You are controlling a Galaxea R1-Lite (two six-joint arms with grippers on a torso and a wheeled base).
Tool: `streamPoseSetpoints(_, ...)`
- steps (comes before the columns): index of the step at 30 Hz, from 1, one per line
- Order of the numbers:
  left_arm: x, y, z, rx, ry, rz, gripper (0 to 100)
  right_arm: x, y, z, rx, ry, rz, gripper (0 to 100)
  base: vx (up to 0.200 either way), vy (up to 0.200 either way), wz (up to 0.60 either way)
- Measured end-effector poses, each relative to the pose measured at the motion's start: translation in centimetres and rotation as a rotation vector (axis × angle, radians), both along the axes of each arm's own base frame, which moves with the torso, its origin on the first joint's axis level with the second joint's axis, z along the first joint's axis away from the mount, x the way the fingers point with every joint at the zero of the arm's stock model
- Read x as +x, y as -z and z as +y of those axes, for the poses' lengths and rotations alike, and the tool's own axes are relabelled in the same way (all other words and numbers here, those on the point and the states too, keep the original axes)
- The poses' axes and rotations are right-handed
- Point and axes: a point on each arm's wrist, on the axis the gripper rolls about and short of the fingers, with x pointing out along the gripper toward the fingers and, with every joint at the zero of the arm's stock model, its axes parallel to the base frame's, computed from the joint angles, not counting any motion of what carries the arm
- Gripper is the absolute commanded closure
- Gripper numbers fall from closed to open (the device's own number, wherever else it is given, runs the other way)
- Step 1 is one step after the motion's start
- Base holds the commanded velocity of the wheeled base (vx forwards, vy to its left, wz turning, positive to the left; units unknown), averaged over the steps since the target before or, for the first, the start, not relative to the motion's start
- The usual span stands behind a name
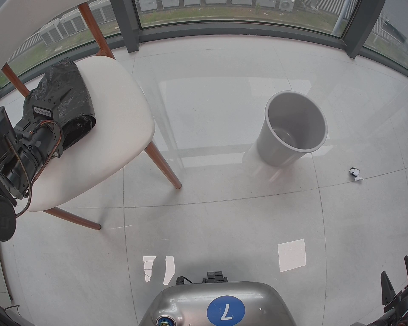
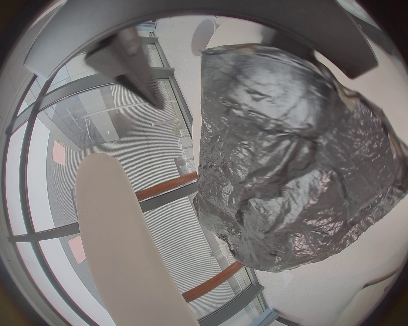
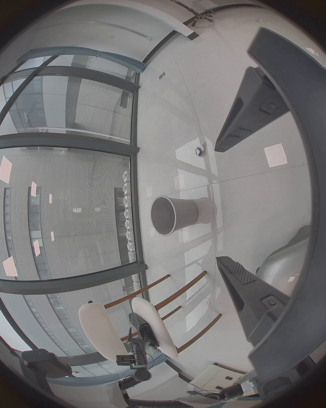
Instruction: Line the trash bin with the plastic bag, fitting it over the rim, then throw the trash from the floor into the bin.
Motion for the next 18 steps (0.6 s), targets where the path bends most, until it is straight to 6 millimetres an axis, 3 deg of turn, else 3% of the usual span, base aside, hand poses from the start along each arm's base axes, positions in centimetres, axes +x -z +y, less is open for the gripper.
streamPoseSetpoints(18,-0.21,0.44,-0.19,0.040,0.065,0.010,100,0.00,0.02,0.00,-0.001,0.000,0.001,0,0.000,0.000,0.00)
